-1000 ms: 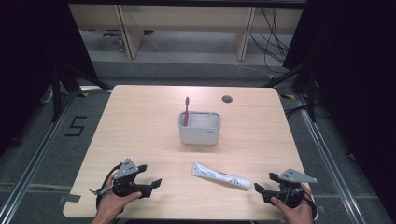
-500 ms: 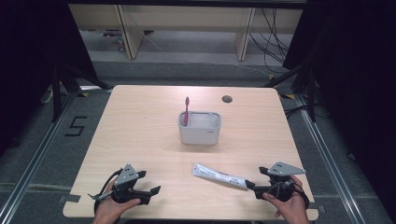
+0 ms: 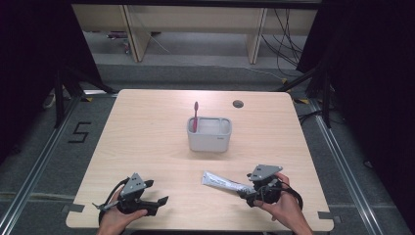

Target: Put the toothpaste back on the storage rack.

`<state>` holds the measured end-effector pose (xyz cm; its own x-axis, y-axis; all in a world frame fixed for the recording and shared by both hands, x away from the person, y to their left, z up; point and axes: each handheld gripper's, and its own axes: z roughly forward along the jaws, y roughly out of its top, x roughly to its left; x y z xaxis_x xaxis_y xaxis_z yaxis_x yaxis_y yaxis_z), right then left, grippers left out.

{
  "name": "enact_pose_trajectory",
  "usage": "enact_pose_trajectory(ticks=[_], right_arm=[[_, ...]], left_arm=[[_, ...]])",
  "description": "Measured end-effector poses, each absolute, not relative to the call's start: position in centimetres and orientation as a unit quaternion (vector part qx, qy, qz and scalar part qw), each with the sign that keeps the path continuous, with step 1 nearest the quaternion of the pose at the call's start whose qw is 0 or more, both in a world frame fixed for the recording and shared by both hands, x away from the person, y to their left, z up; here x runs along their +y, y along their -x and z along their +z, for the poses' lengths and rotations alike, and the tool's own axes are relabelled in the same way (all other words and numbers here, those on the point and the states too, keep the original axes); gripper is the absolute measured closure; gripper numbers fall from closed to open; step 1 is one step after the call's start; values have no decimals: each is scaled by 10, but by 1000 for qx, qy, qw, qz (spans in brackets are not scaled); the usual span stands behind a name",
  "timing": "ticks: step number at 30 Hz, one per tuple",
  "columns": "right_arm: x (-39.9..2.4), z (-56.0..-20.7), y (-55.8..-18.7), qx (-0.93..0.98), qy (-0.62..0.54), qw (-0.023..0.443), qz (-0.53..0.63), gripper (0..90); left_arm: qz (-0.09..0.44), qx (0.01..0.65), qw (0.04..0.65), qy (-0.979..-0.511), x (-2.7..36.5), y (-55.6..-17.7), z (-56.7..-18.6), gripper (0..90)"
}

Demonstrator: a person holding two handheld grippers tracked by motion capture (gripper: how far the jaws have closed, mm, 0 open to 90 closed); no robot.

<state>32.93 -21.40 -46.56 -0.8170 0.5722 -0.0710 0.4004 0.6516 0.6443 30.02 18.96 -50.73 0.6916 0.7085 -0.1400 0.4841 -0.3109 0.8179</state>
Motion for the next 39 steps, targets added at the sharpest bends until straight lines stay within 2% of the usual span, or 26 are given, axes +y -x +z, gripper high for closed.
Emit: enact_pose_trajectory(ticks=[10, 17, 21, 30, 39], right_arm=[[-191, -473, -341, 929, -234, 135, 253, 429], [-177, -474, -346, 948, -206, 124, 209, 559], [-173, -475, -349, 955, -191, 129, 189, 596], [-162, -475, -355, 963, -178, 127, 155, 611], [-157, -477, -362, 968, -174, 128, 131, 683]], left_arm=[[120, 373, 456, -799, 189, -300, -507, 179], [122, 366, 455, -803, 188, -300, -508, 179], [118, 365, 457, -803, 188, -301, -508, 179], [116, 366, 453, -805, 188, -299, -507, 179], [112, 365, 455, -804, 187, -299, -508, 179]])
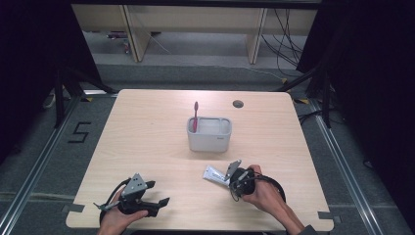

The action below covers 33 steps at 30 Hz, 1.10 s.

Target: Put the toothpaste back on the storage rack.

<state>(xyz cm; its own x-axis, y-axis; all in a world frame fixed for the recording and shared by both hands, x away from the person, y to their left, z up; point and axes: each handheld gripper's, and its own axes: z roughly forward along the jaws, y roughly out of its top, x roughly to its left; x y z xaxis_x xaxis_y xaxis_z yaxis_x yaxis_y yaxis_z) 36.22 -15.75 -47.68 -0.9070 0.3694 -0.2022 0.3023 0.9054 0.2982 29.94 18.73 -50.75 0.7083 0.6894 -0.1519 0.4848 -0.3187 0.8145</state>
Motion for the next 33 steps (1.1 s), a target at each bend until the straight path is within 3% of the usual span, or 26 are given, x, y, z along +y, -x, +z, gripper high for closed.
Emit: enact_pose_trajectory(ticks=[5, 14, 33], right_arm=[[-156, -480, -367, 969, -177, 122, 121, 730], [-159, -479, -373, 971, -187, 89, 122, 733], [-155, -475, -376, 975, -177, 74, 110, 754]], left_arm=[[112, 365, 457, -803, 187, -299, -507, 179], [116, 362, 462, -801, 186, -300, -508, 180], [112, 356, 452, -810, 188, -299, -506, 202]])
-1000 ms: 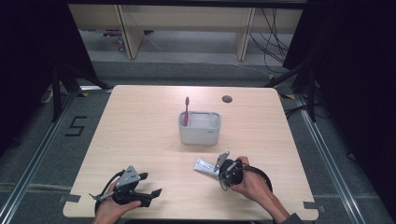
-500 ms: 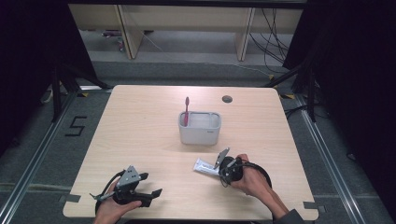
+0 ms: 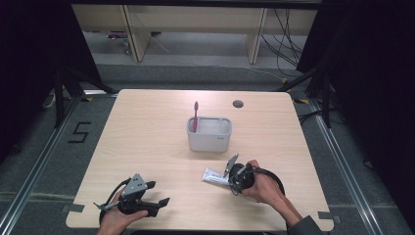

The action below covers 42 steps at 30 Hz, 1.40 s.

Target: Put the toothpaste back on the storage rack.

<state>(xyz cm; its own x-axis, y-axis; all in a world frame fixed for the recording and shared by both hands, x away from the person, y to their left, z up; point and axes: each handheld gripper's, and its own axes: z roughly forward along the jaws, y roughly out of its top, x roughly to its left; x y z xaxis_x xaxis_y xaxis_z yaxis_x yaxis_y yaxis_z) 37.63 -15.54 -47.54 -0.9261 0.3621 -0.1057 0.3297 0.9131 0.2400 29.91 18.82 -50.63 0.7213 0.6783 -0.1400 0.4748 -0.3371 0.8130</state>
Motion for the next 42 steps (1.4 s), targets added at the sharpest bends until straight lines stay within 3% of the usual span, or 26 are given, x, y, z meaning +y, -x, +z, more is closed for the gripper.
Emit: enact_pose_trajectory(ticks=[16, 31, 42], right_arm=[[-162, -460, -374, 972, -171, 92, 133, 761], [-170, -406, -380, 931, -190, 139, 279, 761], [-156, -390, -395, 904, -201, 160, 343, 762]], left_arm=[[117, 364, 459, -802, 192, -301, -502, 204], [120, 379, 461, -793, 199, -306, -502, 191], [122, 378, 459, -795, 201, -308, -504, 189]])
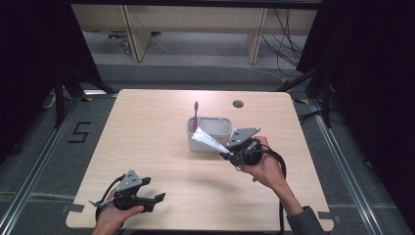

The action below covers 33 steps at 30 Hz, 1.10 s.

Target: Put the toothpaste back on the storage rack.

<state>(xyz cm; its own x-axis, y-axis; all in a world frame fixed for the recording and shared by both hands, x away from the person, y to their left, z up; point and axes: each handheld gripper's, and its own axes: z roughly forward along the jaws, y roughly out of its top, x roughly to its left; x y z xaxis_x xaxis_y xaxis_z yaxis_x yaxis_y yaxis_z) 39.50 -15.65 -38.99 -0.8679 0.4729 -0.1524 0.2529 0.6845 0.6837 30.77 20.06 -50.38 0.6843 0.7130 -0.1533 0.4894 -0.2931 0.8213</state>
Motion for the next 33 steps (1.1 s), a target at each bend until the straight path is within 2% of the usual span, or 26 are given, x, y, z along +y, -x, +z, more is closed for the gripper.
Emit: enact_pose_trajectory(ticks=[33], right_arm=[[-129, -363, -456, 833, -247, 163, 467, 761]], left_arm=[[121, 379, 459, -794, 202, -306, -504, 189]])
